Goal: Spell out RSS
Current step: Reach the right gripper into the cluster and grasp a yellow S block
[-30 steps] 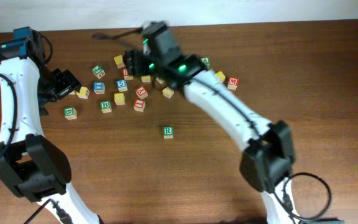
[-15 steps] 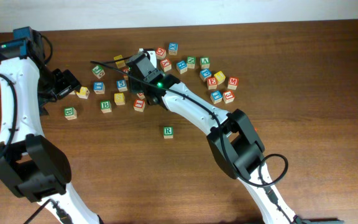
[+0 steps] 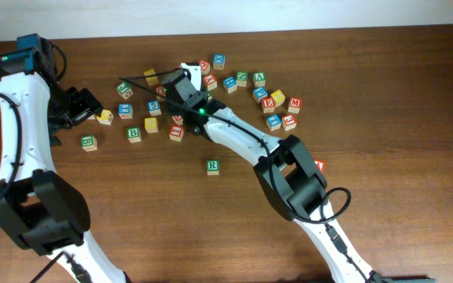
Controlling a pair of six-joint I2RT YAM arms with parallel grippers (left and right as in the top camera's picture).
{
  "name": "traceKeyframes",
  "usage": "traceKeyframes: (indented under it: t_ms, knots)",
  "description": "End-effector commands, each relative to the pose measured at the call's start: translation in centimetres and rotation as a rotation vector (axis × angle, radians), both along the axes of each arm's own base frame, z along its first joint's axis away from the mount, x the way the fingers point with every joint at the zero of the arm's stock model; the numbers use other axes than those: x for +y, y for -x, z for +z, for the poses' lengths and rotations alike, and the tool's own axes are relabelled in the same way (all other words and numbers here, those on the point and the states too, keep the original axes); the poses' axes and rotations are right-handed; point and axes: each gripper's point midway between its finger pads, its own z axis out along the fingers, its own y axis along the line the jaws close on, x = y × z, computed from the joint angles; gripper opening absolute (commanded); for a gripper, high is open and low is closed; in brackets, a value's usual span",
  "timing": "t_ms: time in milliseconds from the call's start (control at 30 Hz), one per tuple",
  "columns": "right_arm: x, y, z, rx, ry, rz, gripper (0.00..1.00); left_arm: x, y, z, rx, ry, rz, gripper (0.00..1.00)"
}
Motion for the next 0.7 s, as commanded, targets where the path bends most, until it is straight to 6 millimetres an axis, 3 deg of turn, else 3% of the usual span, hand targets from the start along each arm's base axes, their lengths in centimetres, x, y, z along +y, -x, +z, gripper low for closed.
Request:
traceKeyframes:
  t_ms: [0,167,367,467,567,667]
  knots:
    - [-0.2,-1.0,-0.2,-0.028,-0.014,-0.028,0.64,0.2,0.0,0.3,-0.006,-0.006,-0.006,0.99]
    - [-1.1,-1.2,-2.1,-0.009,0.019,-0.043,0.65,0.2,0.0,0.3,-0.006,-0.006,-0.006,0.99]
    - [-0.5,-1.3,-1.6,-0.023,-0.004,-0.033,0.65,0.2,0.0,0.3,-0.006,-0.006,-0.006,0.99]
    - [-0.5,-1.8,-1.1,-0.050,-0.016,-0.044,0.56,0.2,0.0,0.3,-0.006,-0.006,-0.006,0.99]
    - [-0.5,-1.6,-2.8,-0.034,-0.002,-0.041,0.50,0.2,0.0,0.3,-0.006,-0.006,-0.006,0.99]
    - [-0.7,-1.8,-2.8,-0.040,0.004,-0.051,0.46,0.2,0.0,0.3,-0.006,-0.007,-0.006,0.99]
